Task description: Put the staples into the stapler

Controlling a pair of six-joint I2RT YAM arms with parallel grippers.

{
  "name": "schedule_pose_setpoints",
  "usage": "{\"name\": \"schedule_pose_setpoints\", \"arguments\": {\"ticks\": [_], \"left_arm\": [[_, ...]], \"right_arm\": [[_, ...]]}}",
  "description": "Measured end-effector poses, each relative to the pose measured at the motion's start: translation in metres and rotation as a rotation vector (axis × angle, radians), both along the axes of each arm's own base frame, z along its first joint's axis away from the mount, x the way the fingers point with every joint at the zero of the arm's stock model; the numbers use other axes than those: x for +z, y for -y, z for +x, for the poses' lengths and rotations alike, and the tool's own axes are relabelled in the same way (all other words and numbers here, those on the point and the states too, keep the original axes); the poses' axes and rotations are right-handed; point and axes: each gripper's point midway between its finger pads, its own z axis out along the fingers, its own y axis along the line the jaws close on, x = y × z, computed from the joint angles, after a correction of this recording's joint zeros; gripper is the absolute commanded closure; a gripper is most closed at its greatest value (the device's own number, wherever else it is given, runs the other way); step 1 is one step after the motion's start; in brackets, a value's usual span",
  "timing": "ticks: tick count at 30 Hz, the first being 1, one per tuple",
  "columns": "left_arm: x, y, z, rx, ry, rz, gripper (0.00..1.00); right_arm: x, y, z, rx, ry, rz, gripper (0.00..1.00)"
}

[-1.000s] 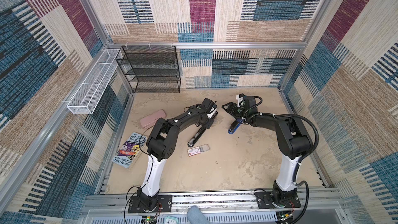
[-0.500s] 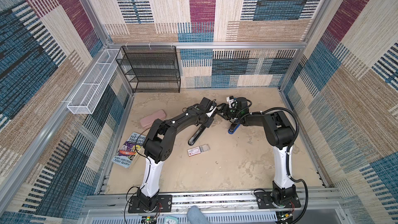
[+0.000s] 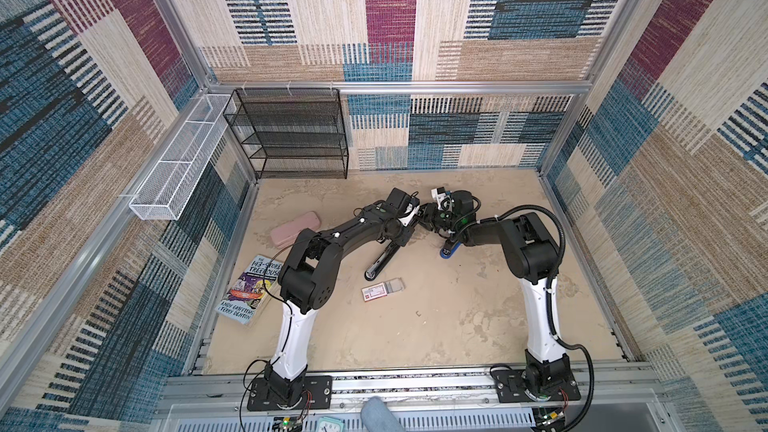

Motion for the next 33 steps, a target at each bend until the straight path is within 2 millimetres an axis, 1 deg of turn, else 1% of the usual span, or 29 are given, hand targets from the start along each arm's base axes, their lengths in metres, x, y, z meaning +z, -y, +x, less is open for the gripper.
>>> {"name": "schedule_pose_setpoints", "arguments": {"ticks": [4, 7, 9, 12, 13, 15, 16, 18, 21, 23, 25, 29, 33], "left_arm": [[0.003, -0.001, 0.000, 0.007, 0.004, -0.001, 0.63], [0.009, -0.004, -0.002, 0.013, 0.014, -0.002, 0.62], [0.015, -0.012, -0.008, 0.029, 0.023, 0.007, 0.62], [0.025, -0.029, -0.026, 0.049, 0.037, 0.014, 0.61], [0.028, -0.038, -0.034, 0.060, 0.044, 0.018, 0.59], [0.036, -0.051, -0.049, 0.082, 0.063, 0.005, 0.56], [0.039, -0.061, -0.057, 0.099, 0.073, 0.006, 0.54], [0.042, -0.074, -0.072, 0.122, 0.090, -0.006, 0.48], [0.038, -0.098, -0.093, 0.184, 0.097, -0.028, 0.48], [0.030, -0.113, -0.105, 0.228, 0.096, -0.052, 0.48], [0.019, -0.123, -0.118, 0.253, 0.099, -0.076, 0.47], [0.003, -0.131, -0.140, 0.263, 0.120, -0.146, 0.46], [0.002, -0.126, -0.143, 0.239, 0.152, -0.216, 0.48]], "right_arm": [[-0.003, 0.000, -0.001, 0.004, 0.001, 0.006, 0.65], [-0.003, 0.000, -0.001, 0.002, 0.001, 0.013, 0.65], [-0.003, 0.000, -0.001, 0.001, 0.003, 0.015, 0.62], [-0.002, 0.000, -0.002, 0.000, 0.008, 0.018, 0.60], [-0.001, 0.000, -0.002, 0.000, 0.010, 0.018, 0.59], [0.002, -0.001, -0.001, 0.002, 0.015, 0.020, 0.57], [0.003, -0.001, -0.001, 0.002, 0.018, 0.021, 0.57], [0.004, -0.001, -0.001, 0.007, 0.020, 0.023, 0.56], [0.005, -0.001, -0.001, 0.008, 0.022, 0.024, 0.55], [0.007, -0.002, -0.001, 0.013, 0.026, 0.028, 0.55], [0.011, -0.003, 0.001, 0.018, 0.035, 0.032, 0.55], [0.015, -0.005, 0.002, 0.026, 0.045, 0.038, 0.55], [0.014, -0.006, 0.002, 0.033, 0.043, 0.040, 0.55]]}}
